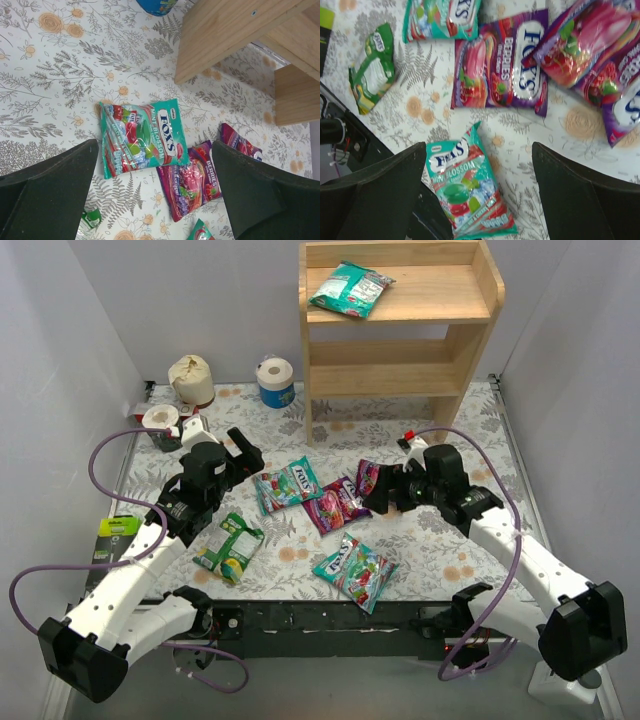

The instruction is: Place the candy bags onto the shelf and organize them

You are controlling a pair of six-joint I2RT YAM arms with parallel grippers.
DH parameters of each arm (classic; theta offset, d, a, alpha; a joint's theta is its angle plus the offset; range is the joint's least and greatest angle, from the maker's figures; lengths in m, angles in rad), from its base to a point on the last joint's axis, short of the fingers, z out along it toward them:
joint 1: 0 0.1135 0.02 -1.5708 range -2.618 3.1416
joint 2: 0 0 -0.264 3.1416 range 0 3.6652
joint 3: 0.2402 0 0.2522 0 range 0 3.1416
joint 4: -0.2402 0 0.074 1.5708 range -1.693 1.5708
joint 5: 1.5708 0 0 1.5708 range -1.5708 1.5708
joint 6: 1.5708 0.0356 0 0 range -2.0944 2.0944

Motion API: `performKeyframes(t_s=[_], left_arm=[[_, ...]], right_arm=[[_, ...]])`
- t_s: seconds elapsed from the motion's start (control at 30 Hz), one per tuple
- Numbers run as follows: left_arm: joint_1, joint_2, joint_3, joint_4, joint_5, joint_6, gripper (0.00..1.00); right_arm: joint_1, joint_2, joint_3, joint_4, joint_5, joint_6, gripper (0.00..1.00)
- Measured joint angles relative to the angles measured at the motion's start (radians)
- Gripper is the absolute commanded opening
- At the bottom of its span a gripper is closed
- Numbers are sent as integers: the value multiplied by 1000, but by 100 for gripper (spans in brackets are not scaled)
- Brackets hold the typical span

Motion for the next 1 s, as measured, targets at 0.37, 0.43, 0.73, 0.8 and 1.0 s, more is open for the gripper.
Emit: performKeyframes(t_s=[0.37, 0.43, 0.73, 0.8, 1.0], left_arm=[[0, -1, 0, 0, 23, -1, 98], [0, -2, 0, 0, 26, -1, 98], [0, -6, 0, 1, 29, -1, 98], [0, -6, 0, 2, 29, -1, 98], [0, -6, 0, 4, 29, 0, 98]], right_arm=[[0, -62, -183, -38, -130, 21, 95], [1, -12, -216, -44, -136, 24, 95], [0, 54, -294, 51, -127, 33, 92], [0, 91, -311, 81, -161, 34, 89], [-1, 198, -323, 143, -317, 34, 73]])
